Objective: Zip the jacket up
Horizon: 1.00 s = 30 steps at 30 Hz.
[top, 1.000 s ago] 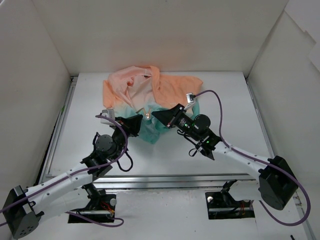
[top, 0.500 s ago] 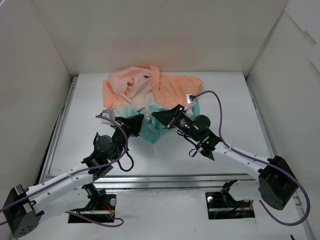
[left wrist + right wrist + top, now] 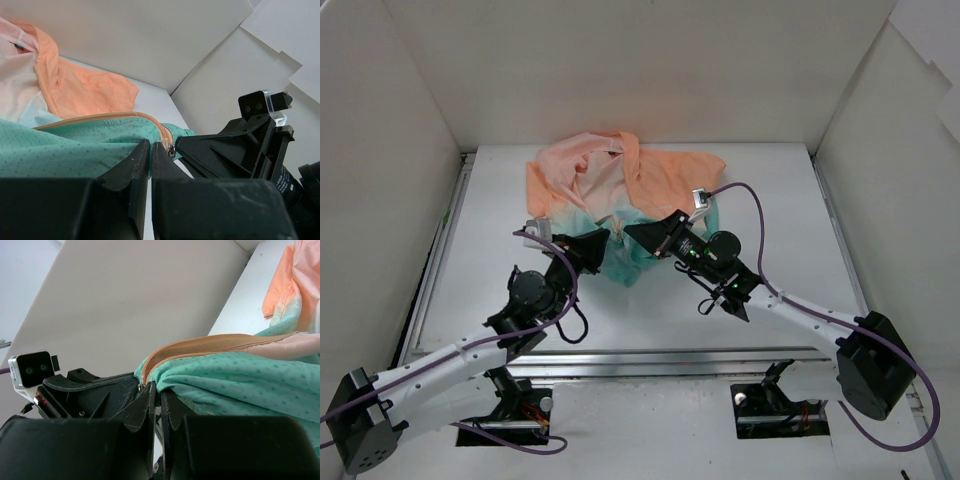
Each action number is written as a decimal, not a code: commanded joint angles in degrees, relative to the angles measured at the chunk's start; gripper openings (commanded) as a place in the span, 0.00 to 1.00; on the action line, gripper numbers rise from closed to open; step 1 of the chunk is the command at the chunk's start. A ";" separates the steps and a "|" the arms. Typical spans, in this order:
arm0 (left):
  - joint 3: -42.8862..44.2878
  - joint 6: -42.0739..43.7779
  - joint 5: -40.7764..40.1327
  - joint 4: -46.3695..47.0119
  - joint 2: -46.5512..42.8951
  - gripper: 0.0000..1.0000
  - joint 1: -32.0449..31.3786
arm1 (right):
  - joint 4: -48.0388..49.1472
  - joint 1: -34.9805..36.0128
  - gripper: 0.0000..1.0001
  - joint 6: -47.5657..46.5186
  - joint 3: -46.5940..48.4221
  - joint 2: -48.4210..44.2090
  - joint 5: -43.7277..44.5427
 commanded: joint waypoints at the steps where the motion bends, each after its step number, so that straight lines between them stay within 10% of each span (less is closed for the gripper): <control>1: 0.97 0.71 1.16 5.96 0.02 0.00 -0.58 | 6.70 -0.03 0.00 0.09 0.85 -0.71 -0.09; 30: 4.48 7.22 -16.42 0.34 1.07 0.00 -10.15 | -9.83 7.17 0.00 -11.16 3.93 -7.56 12.31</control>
